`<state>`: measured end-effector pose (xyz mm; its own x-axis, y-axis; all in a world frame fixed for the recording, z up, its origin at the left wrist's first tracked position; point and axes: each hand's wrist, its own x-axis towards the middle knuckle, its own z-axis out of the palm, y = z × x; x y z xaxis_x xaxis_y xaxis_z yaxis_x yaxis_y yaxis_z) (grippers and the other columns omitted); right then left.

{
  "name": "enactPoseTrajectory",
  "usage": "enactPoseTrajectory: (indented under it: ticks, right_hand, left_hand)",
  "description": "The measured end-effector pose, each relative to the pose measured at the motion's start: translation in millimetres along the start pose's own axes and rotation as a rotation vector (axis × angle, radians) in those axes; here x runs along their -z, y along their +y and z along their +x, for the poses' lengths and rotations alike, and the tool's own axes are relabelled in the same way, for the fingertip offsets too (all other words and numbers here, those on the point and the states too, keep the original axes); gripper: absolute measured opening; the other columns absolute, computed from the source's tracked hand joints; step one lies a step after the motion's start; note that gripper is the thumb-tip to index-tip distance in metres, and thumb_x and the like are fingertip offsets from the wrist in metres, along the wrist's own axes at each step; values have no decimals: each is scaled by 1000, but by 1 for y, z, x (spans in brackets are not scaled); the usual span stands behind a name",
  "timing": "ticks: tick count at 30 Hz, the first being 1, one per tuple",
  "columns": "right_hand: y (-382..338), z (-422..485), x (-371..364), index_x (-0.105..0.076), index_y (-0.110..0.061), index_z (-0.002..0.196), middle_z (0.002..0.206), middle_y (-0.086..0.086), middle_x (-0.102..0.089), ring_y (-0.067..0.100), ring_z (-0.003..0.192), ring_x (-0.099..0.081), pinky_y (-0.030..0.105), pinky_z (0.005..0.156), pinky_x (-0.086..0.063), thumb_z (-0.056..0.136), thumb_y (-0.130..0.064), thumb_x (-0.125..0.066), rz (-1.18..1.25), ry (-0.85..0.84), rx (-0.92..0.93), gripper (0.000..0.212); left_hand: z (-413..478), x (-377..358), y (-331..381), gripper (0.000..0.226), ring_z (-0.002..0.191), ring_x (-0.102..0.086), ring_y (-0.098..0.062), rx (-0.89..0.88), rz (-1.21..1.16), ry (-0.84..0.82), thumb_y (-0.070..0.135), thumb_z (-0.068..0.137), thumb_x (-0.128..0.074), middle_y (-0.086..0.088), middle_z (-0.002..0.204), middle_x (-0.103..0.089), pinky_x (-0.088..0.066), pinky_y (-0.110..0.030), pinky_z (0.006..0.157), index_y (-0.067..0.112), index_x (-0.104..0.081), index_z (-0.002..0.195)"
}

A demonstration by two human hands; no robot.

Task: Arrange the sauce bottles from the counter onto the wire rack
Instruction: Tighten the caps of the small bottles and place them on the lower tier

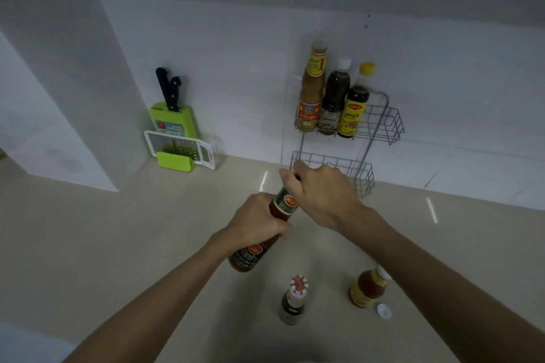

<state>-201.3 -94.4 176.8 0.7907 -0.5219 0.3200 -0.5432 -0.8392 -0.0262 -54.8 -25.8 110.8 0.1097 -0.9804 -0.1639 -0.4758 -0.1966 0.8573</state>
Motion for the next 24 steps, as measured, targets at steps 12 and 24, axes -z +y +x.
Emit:
enactPoseTrajectory:
  ticks: [12, 24]
  right_hand:
    - [6, 16, -9, -43, -9, 120, 108, 14, -52, 35, 85, -58, 38, 58, -40, 92, -16, -52, -197, -210, -206, 30]
    - [55, 39, 12, -61, -15, 67, 72, -4, -64, 11, 69, -61, 23, 55, -41, 79, -45, -60, 661, 65, -612, 33]
  left_hand:
    - [28, -23, 8, 15, 49, -61, -11, -13, 166, 227, 20, 54, -71, 5, 55, -65, -46, -24, 48, 23, -58, 59]
    - [33, -18, -17, 74, 82, -65, 10, -73, -86, 4, 43, 53, -88, 18, 93, -68, -48, -5, 59, 44, -47, 114]
